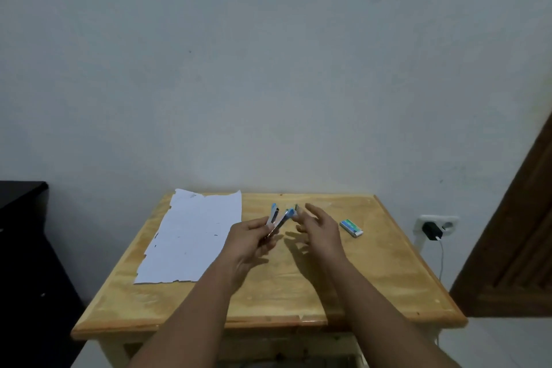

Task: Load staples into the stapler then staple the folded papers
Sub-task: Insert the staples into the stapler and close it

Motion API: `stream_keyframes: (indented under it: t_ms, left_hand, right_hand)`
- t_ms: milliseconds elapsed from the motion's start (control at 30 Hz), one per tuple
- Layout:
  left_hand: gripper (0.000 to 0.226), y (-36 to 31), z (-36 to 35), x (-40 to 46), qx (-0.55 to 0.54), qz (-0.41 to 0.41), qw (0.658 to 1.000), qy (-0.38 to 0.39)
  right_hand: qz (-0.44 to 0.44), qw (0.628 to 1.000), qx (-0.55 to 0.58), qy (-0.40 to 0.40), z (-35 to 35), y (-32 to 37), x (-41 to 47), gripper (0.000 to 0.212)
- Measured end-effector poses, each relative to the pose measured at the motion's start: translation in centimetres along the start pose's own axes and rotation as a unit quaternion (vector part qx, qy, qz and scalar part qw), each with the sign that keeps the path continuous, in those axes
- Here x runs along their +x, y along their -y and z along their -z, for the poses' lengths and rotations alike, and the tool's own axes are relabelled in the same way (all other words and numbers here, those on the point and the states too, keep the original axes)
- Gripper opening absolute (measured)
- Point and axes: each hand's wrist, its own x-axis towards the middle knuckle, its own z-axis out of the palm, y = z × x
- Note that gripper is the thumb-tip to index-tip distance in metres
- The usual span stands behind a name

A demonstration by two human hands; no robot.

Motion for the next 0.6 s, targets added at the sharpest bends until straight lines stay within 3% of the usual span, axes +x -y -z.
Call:
stream_keyframes:
  t_ms: [33,100,233,333,433,533,600]
  left_hand:
    - [0.021,-0.3,0.1,-0.2,-0.055,0.021,0.998,0.024]
    - [0.024,-0.8,0.3,-0.6,-0.14,0.05,0.987,0.065]
    - [0.023,-1.5,0.5,-1.6,-0.163,0.081,0.974,0.134]
    - [0.02,-1.4,1.2,-1.4,-0.004,0.091,0.993,0.07]
    - [0.019,-0.9,3.3,-0.7,0.179,0.013,0.982,-0.053]
    - [0.027,-1.1,6.1,-0.7,0.39,-0.082,0.906,-0.144]
    - [0.026,-1.3,7.6,-0.7,0.452,-0.118,0.867,-0.172]
  right_hand:
    - [-0.071,0.993,0.077,0.057,-0.3,0.7,-0.2,0.037]
    - [-0.149,0.969,0.128,0.153,-0.9,1.3,-0.6,0.035]
    - [-0.183,0.955,0.166,0.166,-1.5,0.9,0.2,0.035]
    - [-0.224,0.95,0.159,0.15,-2.0,1.0,1.1,0.043]
    - [-0.209,0.975,0.006,0.077,-3.2,1.1,1.4,0.045]
    - [-0.164,0.976,-0.141,0.032,-4.1,1.0,2.2,0.043]
    - [-0.146,0.968,-0.202,0.032,-4.7,0.5,2.8,0.046]
